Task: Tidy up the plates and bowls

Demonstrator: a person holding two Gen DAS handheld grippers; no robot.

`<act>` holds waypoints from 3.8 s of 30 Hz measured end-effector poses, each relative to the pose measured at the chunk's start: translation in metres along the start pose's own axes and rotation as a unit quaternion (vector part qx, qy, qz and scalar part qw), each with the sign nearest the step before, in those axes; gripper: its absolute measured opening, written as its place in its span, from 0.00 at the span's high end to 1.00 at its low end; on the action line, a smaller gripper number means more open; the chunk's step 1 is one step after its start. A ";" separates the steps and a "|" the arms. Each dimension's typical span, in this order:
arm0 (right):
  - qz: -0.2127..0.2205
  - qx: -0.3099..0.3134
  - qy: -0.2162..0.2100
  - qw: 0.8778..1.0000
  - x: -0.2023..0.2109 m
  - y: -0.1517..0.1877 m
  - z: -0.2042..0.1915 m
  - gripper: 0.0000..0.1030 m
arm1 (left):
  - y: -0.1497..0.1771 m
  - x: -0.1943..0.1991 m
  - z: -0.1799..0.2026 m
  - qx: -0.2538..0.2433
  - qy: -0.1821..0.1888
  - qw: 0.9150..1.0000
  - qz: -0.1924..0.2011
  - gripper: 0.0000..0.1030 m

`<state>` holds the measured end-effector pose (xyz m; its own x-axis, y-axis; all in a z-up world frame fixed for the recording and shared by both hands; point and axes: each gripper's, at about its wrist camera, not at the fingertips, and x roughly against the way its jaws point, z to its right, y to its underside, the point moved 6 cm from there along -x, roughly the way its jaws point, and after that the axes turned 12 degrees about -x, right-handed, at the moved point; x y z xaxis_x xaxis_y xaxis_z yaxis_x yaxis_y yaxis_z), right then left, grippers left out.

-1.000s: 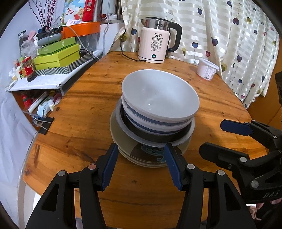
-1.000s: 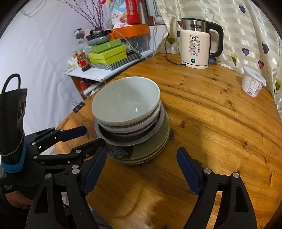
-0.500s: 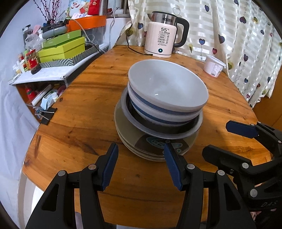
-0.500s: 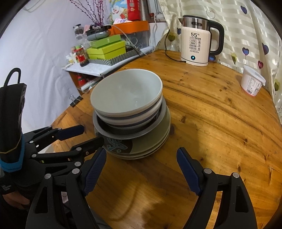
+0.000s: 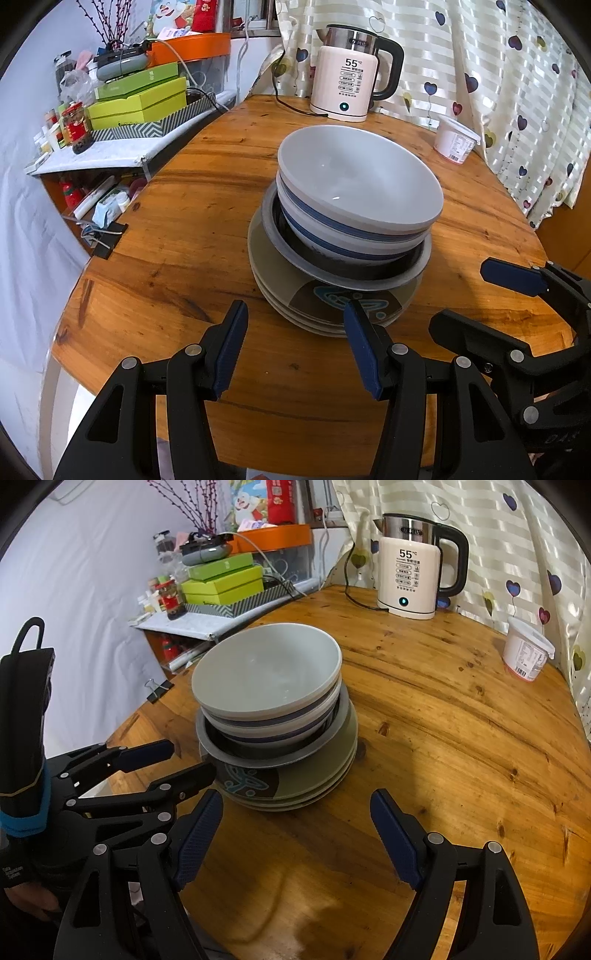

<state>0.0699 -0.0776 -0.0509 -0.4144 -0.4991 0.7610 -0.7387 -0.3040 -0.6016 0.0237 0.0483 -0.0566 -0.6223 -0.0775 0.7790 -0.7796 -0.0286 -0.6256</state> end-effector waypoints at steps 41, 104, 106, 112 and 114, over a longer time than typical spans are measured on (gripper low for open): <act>0.011 0.001 -0.009 1.000 0.007 0.001 -0.007 0.20 | 0.002 0.003 0.002 0.007 0.006 1.000 0.000 0.47; 0.012 -0.002 -0.011 1.000 0.005 0.002 -0.004 0.20 | 0.004 -0.001 0.006 0.011 0.018 1.000 -0.008 0.47; 0.012 -0.002 -0.011 1.000 0.005 0.002 -0.004 0.20 | 0.004 -0.001 0.006 0.011 0.018 1.000 -0.008 0.47; 0.012 -0.002 -0.011 1.000 0.005 0.002 -0.004 0.20 | 0.004 -0.001 0.006 0.011 0.018 1.000 -0.008 0.47; 0.012 -0.002 -0.011 1.000 0.005 0.002 -0.004 0.20 | 0.004 -0.001 0.006 0.011 0.018 1.000 -0.008 0.47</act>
<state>0.0644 -0.0779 -0.0473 -0.4199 -0.5234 0.7414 -0.7307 -0.2895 -0.6182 0.0216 0.0421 -0.0604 -0.6128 -0.0407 0.7892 -0.7875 -0.0520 -0.6141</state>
